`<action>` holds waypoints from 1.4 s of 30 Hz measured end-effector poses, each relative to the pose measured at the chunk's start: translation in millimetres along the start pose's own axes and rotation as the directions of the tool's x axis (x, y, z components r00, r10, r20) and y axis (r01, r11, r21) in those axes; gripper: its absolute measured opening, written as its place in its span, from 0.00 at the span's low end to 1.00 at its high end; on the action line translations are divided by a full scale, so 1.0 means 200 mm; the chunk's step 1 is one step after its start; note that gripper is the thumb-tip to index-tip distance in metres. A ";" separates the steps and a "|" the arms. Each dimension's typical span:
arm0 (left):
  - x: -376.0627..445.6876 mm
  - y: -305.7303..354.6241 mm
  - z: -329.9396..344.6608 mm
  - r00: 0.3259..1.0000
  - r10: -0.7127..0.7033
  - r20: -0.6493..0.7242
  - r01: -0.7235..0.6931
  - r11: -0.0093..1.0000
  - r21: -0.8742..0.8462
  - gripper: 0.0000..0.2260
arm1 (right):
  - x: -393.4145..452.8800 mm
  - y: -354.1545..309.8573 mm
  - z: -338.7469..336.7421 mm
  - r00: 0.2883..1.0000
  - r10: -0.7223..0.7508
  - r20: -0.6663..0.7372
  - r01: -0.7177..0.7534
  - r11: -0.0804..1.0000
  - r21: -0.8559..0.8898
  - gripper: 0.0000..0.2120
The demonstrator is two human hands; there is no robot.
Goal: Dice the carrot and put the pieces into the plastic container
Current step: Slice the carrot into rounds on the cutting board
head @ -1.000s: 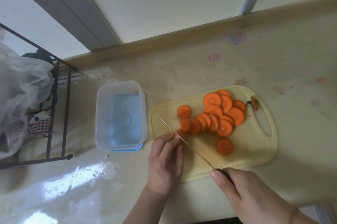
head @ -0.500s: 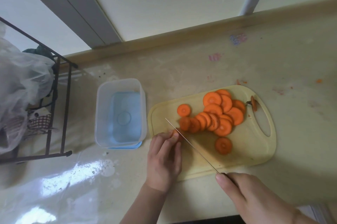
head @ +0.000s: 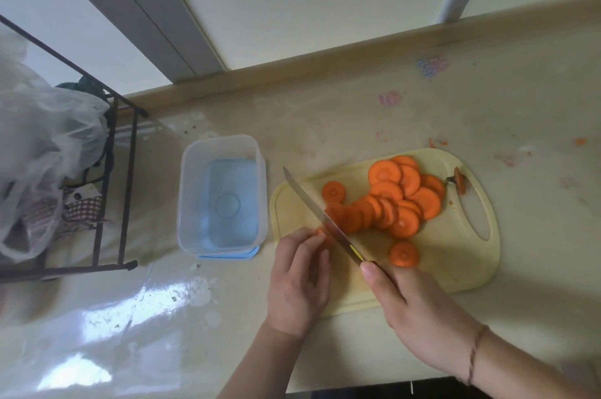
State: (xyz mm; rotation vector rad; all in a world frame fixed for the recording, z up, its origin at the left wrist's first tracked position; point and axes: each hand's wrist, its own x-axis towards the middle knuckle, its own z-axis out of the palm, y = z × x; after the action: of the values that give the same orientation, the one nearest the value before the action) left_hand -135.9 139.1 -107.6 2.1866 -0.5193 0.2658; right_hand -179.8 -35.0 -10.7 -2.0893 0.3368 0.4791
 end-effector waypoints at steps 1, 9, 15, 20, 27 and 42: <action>0.00 0.00 0.00 1.000 0.000 0.000 0.000 1.000 0.002 0.09 | -0.03 0.00 0.00 1.000 -0.002 0.003 0.002 1.000 -0.015 0.29; 0.00 0.00 0.00 1.000 -0.009 -0.002 0.009 1.000 0.008 0.09 | -0.13 0.05 -0.03 1.000 0.024 0.016 -0.023 0.997 -0.073 0.35; 0.01 0.01 -0.01 1.000 -0.018 -0.018 0.017 0.999 -0.038 0.08 | -0.18 0.08 -0.06 0.993 0.086 0.075 -0.079 0.992 -0.095 0.49; -0.01 -0.02 0.00 1.000 -0.008 -0.016 0.007 1.000 -0.017 0.07 | -0.11 0.11 -0.05 0.993 0.047 0.106 -0.042 0.998 -0.053 0.40; -0.01 -0.02 0.00 1.000 -0.024 -0.016 0.024 1.000 -0.010 0.07 | -0.07 0.08 -0.01 0.995 0.043 0.093 -0.040 0.998 -0.040 0.37; -0.01 -0.02 0.00 0.999 -0.031 -0.014 0.031 0.999 -0.032 0.09 | 0.17 -0.01 0.07 0.994 -0.087 0.062 0.093 0.990 -0.104 0.25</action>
State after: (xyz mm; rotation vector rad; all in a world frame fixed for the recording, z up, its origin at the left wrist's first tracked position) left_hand -136.0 141.8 -110.3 2.1585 -0.4783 0.2550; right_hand -152.4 -23.9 -31.2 -2.1790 0.1862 0.5119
